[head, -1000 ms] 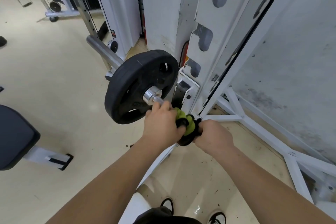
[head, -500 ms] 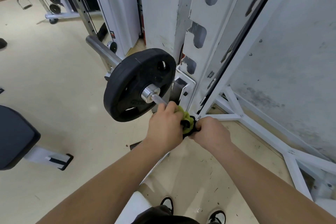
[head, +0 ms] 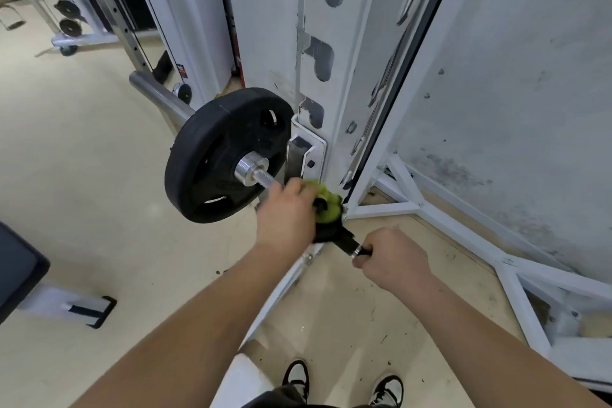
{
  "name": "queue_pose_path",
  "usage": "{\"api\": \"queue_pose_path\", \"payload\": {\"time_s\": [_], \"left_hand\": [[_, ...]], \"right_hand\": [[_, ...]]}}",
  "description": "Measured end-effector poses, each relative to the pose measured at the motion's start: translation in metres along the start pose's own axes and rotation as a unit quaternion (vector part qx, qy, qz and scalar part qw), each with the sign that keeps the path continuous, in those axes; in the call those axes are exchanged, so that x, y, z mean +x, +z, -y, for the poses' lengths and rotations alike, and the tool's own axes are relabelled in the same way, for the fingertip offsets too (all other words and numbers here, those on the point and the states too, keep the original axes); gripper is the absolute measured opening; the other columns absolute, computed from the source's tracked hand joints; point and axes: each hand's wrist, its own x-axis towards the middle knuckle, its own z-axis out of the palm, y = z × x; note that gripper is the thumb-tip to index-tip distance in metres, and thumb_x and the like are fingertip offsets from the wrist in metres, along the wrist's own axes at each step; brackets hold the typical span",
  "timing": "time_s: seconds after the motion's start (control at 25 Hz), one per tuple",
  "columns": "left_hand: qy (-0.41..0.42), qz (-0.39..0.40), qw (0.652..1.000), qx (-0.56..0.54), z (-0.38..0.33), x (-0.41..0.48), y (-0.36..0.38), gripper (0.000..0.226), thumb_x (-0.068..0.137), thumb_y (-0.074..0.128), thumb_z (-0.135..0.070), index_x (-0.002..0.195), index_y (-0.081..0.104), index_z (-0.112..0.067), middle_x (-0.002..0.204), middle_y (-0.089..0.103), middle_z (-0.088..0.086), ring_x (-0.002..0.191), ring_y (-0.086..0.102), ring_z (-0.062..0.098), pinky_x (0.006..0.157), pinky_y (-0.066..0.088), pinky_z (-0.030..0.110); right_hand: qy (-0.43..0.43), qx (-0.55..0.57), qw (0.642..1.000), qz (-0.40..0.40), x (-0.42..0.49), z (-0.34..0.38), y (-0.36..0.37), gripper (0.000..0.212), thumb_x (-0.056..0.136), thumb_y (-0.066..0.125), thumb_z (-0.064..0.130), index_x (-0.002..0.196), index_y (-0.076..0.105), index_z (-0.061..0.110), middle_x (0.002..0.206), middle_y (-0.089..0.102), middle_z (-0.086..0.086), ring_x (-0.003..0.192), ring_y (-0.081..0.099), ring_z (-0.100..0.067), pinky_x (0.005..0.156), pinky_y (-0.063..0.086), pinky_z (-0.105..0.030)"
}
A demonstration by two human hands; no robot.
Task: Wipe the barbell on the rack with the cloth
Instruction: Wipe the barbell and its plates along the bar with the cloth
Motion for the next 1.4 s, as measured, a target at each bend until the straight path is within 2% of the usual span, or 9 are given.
{"api": "queue_pose_path", "payload": {"time_s": [0.28, 0.44, 0.6, 0.76, 0.88, 1.0, 1.04, 1.28, 1.4], "left_hand": [[0.070, 0.039, 0.993, -0.082, -0.008, -0.021, 0.005, 0.031, 0.090, 0.060, -0.027, 0.121, 0.065, -0.025, 0.116, 0.063, -0.001, 0.102, 0.054, 0.030, 0.075, 0.056, 0.043], [-0.089, -0.023, 0.995, -0.049, 0.002, -0.010, 0.012, 0.033, 0.092, 0.059, -0.018, 0.125, 0.063, -0.019, 0.118, 0.060, 0.006, 0.102, 0.051, 0.035, 0.074, 0.049, 0.042], [-0.077, 0.005, 0.968, -0.240, -0.057, -0.084, 0.033, 0.027, 0.090, 0.059, -0.017, 0.117, 0.062, -0.020, 0.108, 0.062, -0.001, 0.091, 0.055, 0.023, 0.075, 0.047, 0.033], [-0.410, 0.068, 0.811, -0.412, -0.020, -0.127, 0.041, 0.008, 0.099, 0.060, -0.029, 0.102, 0.059, -0.021, 0.096, 0.070, 0.003, 0.082, 0.065, 0.018, 0.078, 0.056, 0.036], [-0.487, 0.005, 0.721, -0.493, -0.012, -0.099, 0.044, 0.013, 0.100, 0.061, -0.031, 0.106, 0.060, -0.020, 0.104, 0.070, 0.006, 0.086, 0.064, 0.016, 0.081, 0.055, 0.037], [-0.507, 0.022, 0.423, -0.750, -0.019, -0.038, 0.044, 0.029, 0.099, 0.056, -0.039, 0.117, 0.066, -0.018, 0.115, 0.074, 0.010, 0.092, 0.070, 0.028, 0.077, 0.061, 0.045], [-0.497, 0.040, 0.358, -0.790, -0.027, -0.031, 0.043, 0.037, 0.101, 0.052, -0.042, 0.118, 0.069, -0.015, 0.116, 0.074, 0.011, 0.089, 0.070, 0.028, 0.069, 0.060, 0.040], [-0.423, 0.227, 0.331, -0.812, -0.063, -0.076, 0.052, 0.039, 0.105, 0.048, -0.036, 0.087, 0.075, -0.015, 0.083, 0.069, 0.004, 0.064, 0.063, 0.020, 0.048, 0.052, 0.022], [-0.451, 0.120, 0.294, -0.834, -0.018, -0.040, 0.052, 0.043, 0.107, 0.042, -0.028, 0.075, 0.066, -0.013, 0.072, 0.060, 0.008, 0.046, 0.060, 0.021, 0.035, 0.044, 0.019]], "right_hand": [[0.024, 0.022, 0.999, -0.007, 0.001, 0.003, 0.002, 0.016, 0.080, 0.071, 0.038, 0.082, 0.068, 0.022, 0.075, 0.068, 0.003, 0.071, 0.069, -0.021, 0.065, 0.056, -0.030], [0.011, 0.001, 1.000, -0.025, -0.003, 0.006, 0.007, 0.013, 0.085, 0.066, 0.034, 0.083, 0.067, 0.022, 0.074, 0.065, 0.002, 0.070, 0.066, -0.021, 0.055, 0.044, -0.024], [0.013, -0.007, 1.000, -0.024, -0.005, 0.005, 0.006, 0.005, 0.079, 0.062, 0.021, 0.075, 0.059, 0.021, 0.076, 0.062, 0.001, 0.072, 0.060, -0.025, 0.052, 0.038, -0.025], [0.008, -0.009, 1.000, -0.026, -0.007, 0.006, 0.007, 0.010, 0.088, 0.066, 0.032, 0.086, 0.069, 0.022, 0.078, 0.064, 0.001, 0.076, 0.064, -0.023, 0.058, 0.044, -0.027], [0.015, -0.021, 0.999, -0.025, -0.003, 0.008, 0.006, 0.013, 0.089, 0.067, 0.035, 0.086, 0.069, 0.022, 0.075, 0.064, 0.002, 0.074, 0.064, -0.021, 0.056, 0.041, -0.026], [0.016, -0.025, 0.999, -0.024, -0.004, 0.009, 0.005, 0.011, 0.086, 0.067, 0.032, 0.085, 0.069, 0.022, 0.076, 0.066, 0.000, 0.074, 0.064, -0.022, 0.054, 0.038, -0.025], [0.015, -0.023, 0.999, -0.025, -0.005, 0.008, 0.006, 0.010, 0.085, 0.066, 0.031, 0.084, 0.069, 0.021, 0.076, 0.067, 0.000, 0.074, 0.064, -0.023, 0.053, 0.037, -0.024], [0.009, -0.027, 0.999, -0.026, -0.005, 0.006, 0.008, 0.011, 0.090, 0.064, 0.030, 0.087, 0.069, 0.021, 0.080, 0.065, 0.001, 0.079, 0.062, -0.024, 0.054, 0.037, -0.026], [0.007, -0.016, 1.000, -0.027, -0.008, 0.004, 0.011, 0.011, 0.093, 0.063, 0.031, 0.091, 0.071, 0.024, 0.078, 0.066, 0.002, 0.077, 0.064, -0.021, 0.058, 0.042, -0.027]]}}
